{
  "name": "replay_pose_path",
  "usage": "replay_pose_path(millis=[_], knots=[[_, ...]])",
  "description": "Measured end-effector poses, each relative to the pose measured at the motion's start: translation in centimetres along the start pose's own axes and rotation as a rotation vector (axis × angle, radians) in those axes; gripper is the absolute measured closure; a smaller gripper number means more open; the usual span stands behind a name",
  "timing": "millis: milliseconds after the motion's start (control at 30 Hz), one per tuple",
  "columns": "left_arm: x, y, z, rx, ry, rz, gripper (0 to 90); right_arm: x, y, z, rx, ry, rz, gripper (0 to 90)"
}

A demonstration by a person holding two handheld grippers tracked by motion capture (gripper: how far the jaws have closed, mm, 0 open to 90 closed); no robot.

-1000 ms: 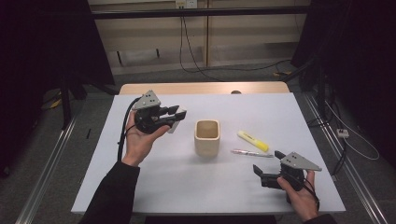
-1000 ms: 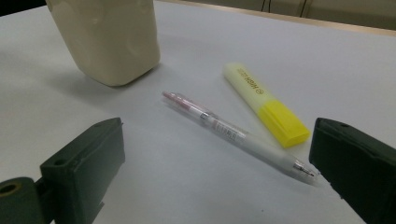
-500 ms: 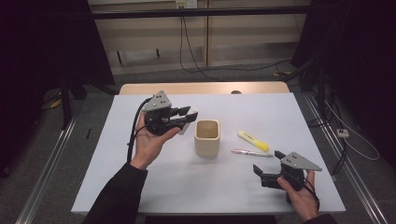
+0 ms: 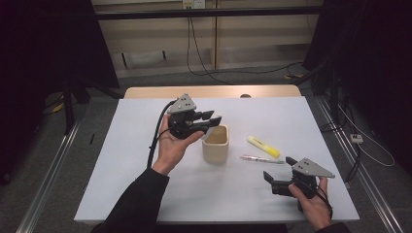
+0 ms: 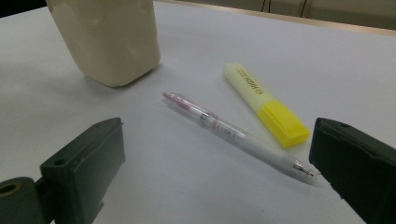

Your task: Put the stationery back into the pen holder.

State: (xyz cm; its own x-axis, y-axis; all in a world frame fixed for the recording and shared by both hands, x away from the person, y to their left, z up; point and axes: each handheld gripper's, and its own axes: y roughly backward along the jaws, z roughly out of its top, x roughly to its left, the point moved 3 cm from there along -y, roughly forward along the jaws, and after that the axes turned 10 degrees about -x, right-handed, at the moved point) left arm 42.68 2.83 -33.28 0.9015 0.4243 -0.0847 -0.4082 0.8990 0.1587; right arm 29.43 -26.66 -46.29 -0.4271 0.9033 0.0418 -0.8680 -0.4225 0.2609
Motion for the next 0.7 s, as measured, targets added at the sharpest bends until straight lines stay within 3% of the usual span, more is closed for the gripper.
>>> replay_pose_path(millis=[400, 700], knots=[[0.2, -2.3, -1.1, 0.021, -0.016, 0.001, 67.6, 0.0, 0.0, 0.0, 0.001, -0.001, 0.000, 3.2], [1.0, -3.2, -2.4, 0.044, 0.001, 0.013, 67.5, 0.0, 0.0, 0.0, 0.001, -0.001, 0.002, 3.2]])
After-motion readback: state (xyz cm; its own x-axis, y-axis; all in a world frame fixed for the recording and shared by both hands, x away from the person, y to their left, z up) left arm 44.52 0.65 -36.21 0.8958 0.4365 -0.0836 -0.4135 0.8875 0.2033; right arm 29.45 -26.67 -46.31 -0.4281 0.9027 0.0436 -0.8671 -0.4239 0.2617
